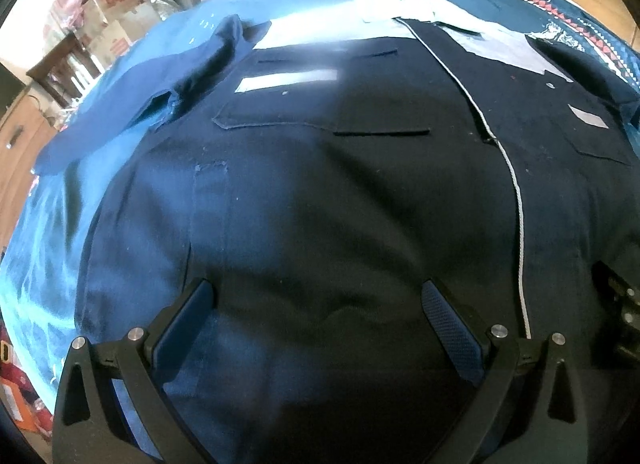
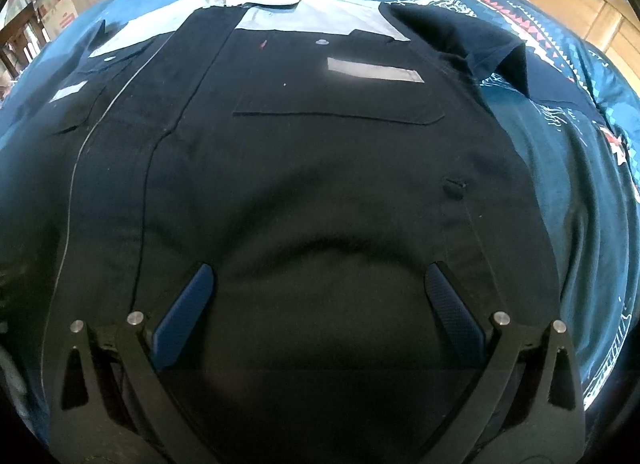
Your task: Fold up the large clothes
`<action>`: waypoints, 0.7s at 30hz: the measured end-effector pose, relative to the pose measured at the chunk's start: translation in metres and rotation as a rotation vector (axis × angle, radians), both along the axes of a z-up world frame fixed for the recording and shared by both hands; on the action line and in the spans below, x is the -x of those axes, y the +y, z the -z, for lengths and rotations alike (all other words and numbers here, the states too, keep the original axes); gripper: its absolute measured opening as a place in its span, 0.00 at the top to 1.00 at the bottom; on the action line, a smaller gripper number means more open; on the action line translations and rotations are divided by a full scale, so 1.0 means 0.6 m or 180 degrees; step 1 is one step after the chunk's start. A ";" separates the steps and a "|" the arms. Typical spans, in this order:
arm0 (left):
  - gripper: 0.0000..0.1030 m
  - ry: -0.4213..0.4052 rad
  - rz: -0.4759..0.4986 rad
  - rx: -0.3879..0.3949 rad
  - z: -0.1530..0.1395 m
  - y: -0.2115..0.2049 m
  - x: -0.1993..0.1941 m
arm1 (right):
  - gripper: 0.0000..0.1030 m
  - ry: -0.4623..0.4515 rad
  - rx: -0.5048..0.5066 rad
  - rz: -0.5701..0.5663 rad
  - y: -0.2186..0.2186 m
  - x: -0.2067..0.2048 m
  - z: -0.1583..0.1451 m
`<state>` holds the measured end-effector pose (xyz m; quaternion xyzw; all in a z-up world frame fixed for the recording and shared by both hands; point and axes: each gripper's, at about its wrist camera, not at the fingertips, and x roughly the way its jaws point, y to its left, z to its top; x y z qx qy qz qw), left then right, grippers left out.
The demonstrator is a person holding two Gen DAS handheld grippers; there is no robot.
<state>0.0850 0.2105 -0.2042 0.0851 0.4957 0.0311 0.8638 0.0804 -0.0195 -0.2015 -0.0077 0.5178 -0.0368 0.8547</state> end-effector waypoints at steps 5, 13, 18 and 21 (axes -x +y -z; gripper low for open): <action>0.00 -0.0079 0.0052 0.0001 0.000 0.000 0.006 | 0.00 0.0091 -0.0022 -0.0042 -0.002 -0.005 -0.001; 0.00 -0.0170 0.0067 -0.0054 -0.002 -0.003 0.008 | 0.00 0.0165 -0.0032 -0.0085 -0.001 -0.006 -0.001; 0.00 -0.0197 0.0094 -0.0043 -0.002 -0.002 0.008 | 0.00 0.0199 -0.0038 -0.0128 -0.002 -0.008 -0.002; 0.00 -0.0218 0.0091 0.0004 -0.003 0.001 0.009 | 0.00 0.0173 -0.0056 -0.0137 -0.003 -0.006 -0.001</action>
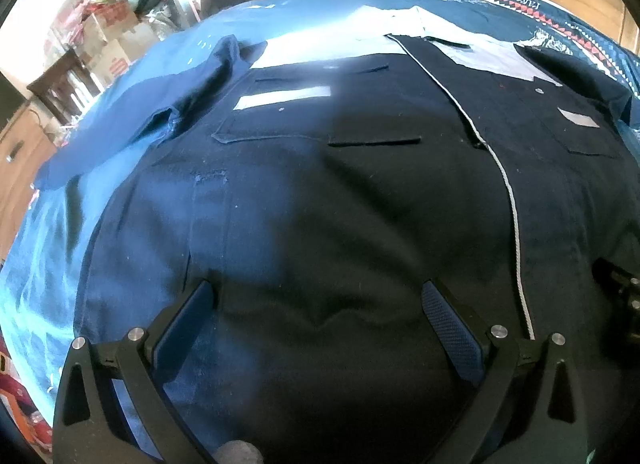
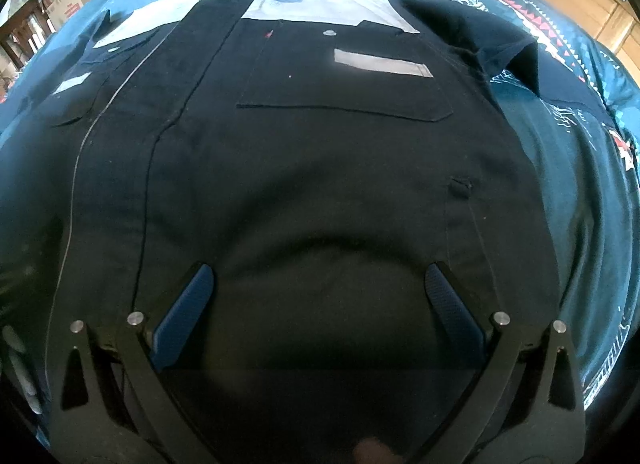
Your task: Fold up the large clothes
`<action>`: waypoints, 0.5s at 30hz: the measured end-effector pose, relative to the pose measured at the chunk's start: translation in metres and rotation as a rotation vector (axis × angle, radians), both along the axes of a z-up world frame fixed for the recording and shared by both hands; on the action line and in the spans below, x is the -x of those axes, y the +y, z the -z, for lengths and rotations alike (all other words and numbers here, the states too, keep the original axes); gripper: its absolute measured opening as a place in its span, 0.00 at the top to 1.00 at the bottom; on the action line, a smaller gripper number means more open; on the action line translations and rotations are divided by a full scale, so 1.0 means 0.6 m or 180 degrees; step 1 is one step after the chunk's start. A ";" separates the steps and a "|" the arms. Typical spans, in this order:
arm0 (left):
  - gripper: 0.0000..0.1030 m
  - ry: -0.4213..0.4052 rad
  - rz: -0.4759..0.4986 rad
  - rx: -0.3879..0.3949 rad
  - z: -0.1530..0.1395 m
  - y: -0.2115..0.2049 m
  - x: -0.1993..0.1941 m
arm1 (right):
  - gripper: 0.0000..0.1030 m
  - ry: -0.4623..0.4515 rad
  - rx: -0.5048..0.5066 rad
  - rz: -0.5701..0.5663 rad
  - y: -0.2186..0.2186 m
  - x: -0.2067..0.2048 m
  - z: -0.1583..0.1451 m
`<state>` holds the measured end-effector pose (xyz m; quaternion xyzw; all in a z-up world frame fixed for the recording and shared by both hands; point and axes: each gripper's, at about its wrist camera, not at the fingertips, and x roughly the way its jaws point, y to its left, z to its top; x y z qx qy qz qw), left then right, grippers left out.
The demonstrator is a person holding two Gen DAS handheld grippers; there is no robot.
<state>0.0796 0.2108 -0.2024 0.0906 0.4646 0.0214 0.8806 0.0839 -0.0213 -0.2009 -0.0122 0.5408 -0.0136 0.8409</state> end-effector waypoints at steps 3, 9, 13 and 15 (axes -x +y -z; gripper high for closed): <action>0.00 -0.0002 0.0009 0.0034 0.001 0.002 -0.001 | 0.00 -0.0010 0.0004 -0.0004 0.000 0.000 0.000; 0.00 -0.0001 0.0005 0.0055 -0.005 0.001 -0.002 | 0.00 -0.0052 -0.0119 -0.0026 -0.020 0.002 -0.017; 0.00 -0.0194 0.0004 0.0035 -0.040 0.001 -0.003 | 0.00 -0.0333 -0.0297 0.0115 -0.097 0.004 -0.077; 0.00 -0.0314 0.0014 0.0087 -0.066 0.000 -0.010 | 0.00 -0.0427 -0.0238 0.0182 -0.147 -0.011 -0.103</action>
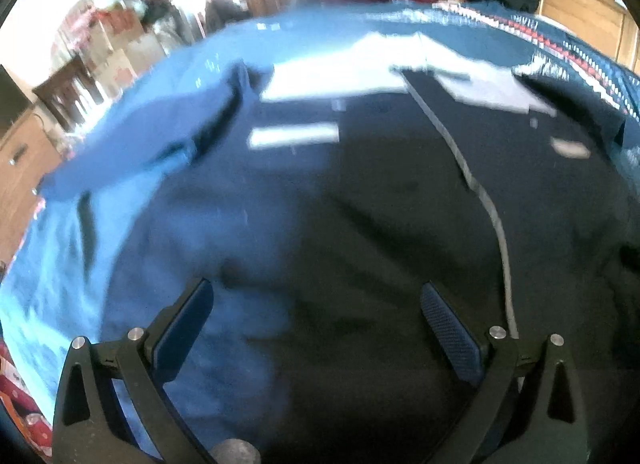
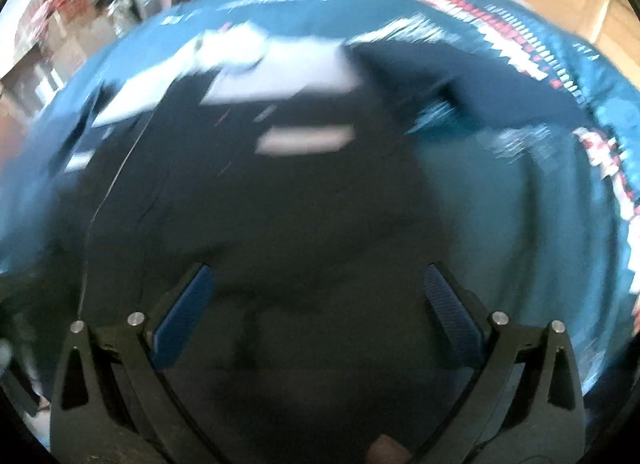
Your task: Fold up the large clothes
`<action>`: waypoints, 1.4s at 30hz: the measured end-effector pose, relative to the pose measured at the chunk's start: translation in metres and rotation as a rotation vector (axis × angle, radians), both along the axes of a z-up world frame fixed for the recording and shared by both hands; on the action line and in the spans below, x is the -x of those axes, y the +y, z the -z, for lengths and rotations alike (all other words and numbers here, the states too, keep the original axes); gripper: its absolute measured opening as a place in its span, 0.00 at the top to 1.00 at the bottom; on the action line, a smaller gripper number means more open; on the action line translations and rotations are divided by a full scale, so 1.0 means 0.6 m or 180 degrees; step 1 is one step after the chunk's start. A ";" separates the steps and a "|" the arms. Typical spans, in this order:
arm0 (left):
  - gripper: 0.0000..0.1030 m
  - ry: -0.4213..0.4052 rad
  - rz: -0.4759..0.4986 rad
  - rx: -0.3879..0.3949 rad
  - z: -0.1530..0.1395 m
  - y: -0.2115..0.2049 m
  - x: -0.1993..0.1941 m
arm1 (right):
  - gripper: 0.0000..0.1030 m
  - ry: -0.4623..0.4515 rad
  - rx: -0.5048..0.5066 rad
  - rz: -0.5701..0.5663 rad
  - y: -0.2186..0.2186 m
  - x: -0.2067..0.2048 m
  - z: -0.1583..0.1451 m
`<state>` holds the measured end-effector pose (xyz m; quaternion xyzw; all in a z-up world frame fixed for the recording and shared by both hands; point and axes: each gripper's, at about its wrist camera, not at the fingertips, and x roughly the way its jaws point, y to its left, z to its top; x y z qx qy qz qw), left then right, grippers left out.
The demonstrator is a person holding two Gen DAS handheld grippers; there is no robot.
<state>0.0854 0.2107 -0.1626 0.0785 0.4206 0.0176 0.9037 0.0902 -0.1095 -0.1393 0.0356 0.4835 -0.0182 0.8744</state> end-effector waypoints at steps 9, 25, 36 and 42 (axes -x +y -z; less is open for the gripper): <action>0.00 -0.0016 0.0020 0.0049 -0.007 -0.048 -0.091 | 0.00 0.0065 -0.0122 0.1056 -0.373 -0.122 -0.004; 0.00 0.0273 -0.0098 0.0184 0.061 -0.067 -0.138 | 0.00 0.0081 0.0076 0.0931 -0.434 -0.128 0.016; 0.00 0.0165 -0.0104 0.0093 0.040 -0.071 -0.137 | 0.39 -0.0154 -0.2038 0.1758 -0.711 -0.188 0.039; 0.00 0.0012 -0.0192 0.0313 0.005 -0.057 -0.149 | 0.39 -0.0021 -0.2105 0.1700 -0.706 -0.211 0.068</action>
